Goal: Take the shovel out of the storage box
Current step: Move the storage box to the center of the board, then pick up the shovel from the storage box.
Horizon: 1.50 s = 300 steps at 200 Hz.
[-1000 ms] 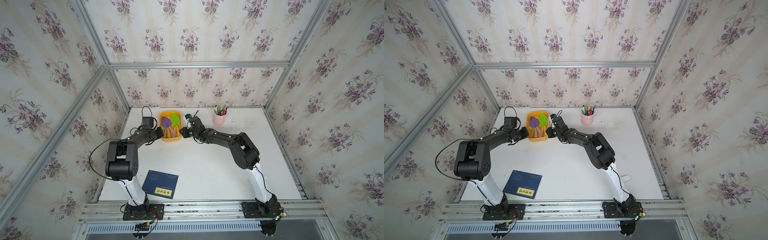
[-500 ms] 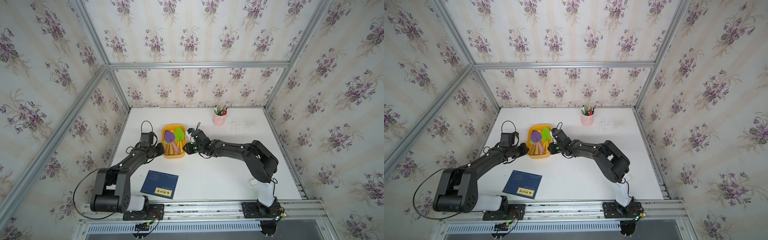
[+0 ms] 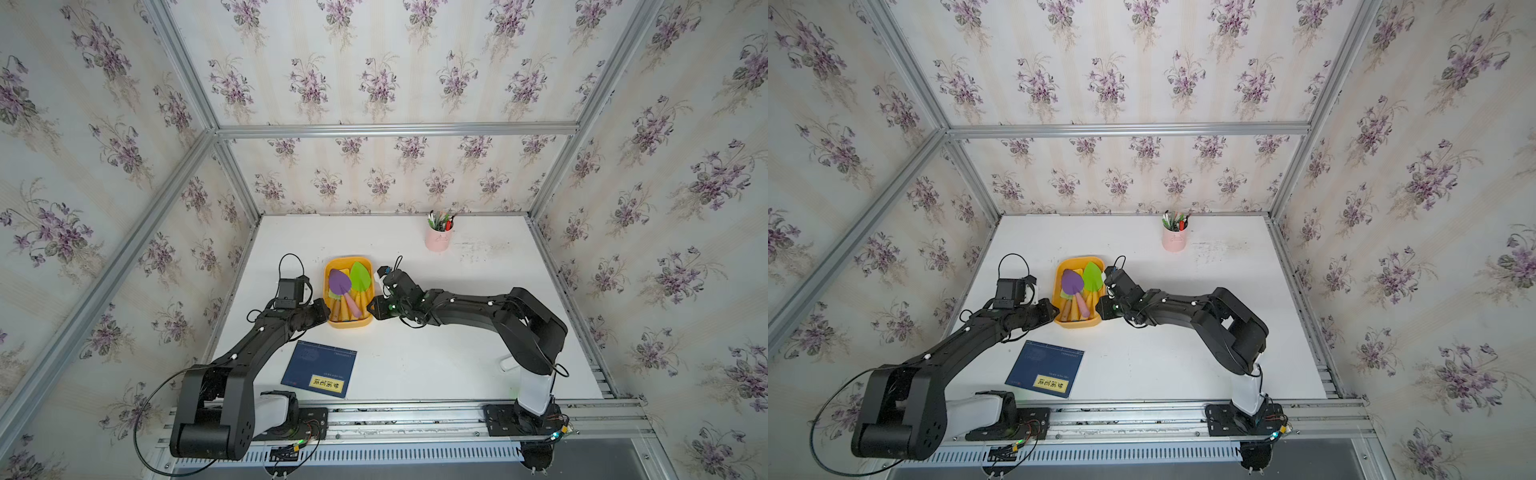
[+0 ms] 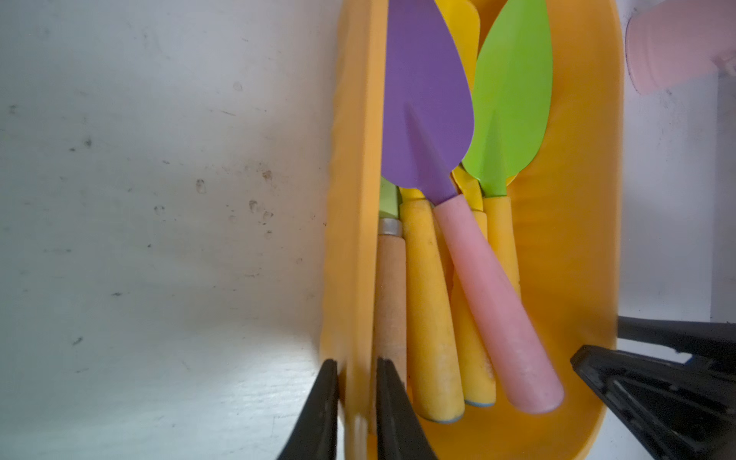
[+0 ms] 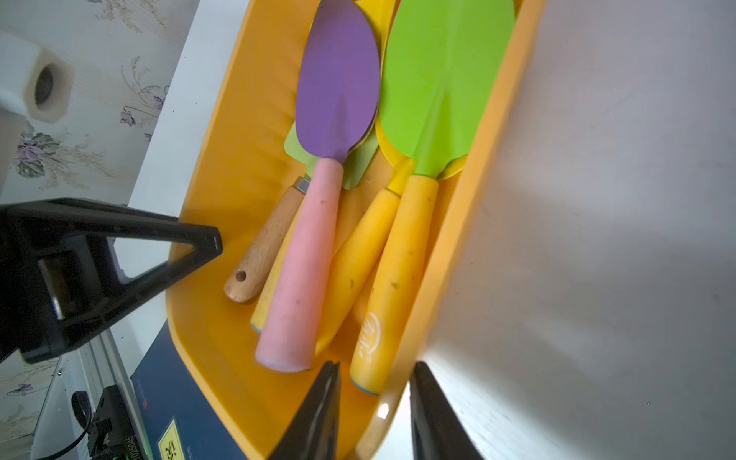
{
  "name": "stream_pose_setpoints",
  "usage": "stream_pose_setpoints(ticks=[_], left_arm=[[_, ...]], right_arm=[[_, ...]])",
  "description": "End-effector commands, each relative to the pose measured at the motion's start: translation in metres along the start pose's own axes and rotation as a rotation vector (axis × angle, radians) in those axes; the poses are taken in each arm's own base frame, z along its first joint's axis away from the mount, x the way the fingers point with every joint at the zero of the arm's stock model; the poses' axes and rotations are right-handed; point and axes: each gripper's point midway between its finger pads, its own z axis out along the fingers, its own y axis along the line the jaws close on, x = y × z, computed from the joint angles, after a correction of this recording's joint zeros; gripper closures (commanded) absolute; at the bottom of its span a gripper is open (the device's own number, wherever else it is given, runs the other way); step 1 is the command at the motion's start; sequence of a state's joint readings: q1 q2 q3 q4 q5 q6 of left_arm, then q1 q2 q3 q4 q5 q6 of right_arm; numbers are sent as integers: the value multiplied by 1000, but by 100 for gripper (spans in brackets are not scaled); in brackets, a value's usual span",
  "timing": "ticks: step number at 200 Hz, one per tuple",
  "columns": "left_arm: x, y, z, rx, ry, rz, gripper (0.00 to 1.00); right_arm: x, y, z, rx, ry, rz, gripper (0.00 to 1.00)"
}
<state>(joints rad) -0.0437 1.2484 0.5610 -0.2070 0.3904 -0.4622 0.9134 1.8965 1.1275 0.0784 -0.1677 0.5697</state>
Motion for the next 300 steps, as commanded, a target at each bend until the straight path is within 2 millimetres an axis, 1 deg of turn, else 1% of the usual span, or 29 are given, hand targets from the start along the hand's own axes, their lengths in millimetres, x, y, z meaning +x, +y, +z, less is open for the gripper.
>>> stream_pose_setpoints(ticks=[1, 14, 28, 41, 47, 66, 74, 78, 87, 89, 92, 103, 120, 130, 151, 180, 218, 257, 281, 300], left_arm=[[3, 2, -6, -21, 9, 12, 80], [3, 1, -7, -17, 14, 14, 77], [4, 1, -6, -15, 23, 12, 76], [5, 1, -5, -18, 30, 9, 68], [6, 2, -6, -21, 31, 12, 64], [5, 4, -12, -36, 16, 18, 58], [4, 2, -16, -32, 6, 23, 51], [2, 5, -19, -54, -10, 21, 47], [-1, 2, -24, -36, -31, 14, 46], [-3, 1, -25, -33, -37, 10, 42], [-4, 1, -26, -30, -45, 7, 41], [-7, -11, -29, 33, -55, -10, 39], [-11, -23, -31, 108, -59, -40, 37], [-15, -24, -32, 116, -68, -42, 37], [-20, -22, -30, 131, -69, -61, 37], [-24, -17, -23, 139, -53, -74, 37], [-24, -13, -15, 132, -46, -72, 39], [-23, -13, -12, 140, -49, -79, 39], [-22, -12, -11, 134, -43, -79, 39], [-22, -12, -11, 134, -46, -81, 39]], right_arm=[[8, -3, -2, 30, 31, 9, 61], [5, -5, -2, 54, 29, 6, 55], [1, -7, -4, 76, 24, -2, 51], [-2, -8, -10, 95, 11, -5, 47], [-5, -7, -15, 102, 0, -9, 47], [-16, -6, -35, 136, -42, -27, 43], [-23, -1, -42, 151, -53, -52, 43], [-26, 3, -45, 154, -53, -70, 43], [-32, 13, -47, 146, -47, -117, 43], [-34, 16, -47, 143, -45, -127, 43], [-35, 20, -47, 139, -40, -144, 44], [-37, 30, -40, 136, -7, -196, 45], [-38, 38, -21, 141, 65, -239, 46], [-38, 43, -11, 151, 97, -265, 45], [-38, 49, 7, 164, 148, -296, 42], [-35, 43, 28, 199, 190, -321, 41], [-30, 35, 48, 225, 226, -330, 45], [-29, 32, 60, 238, 244, -327, 50], [-27, 28, 64, 252, 255, -323, 54], [-26, 23, 66, 271, 259, -306, 59]])
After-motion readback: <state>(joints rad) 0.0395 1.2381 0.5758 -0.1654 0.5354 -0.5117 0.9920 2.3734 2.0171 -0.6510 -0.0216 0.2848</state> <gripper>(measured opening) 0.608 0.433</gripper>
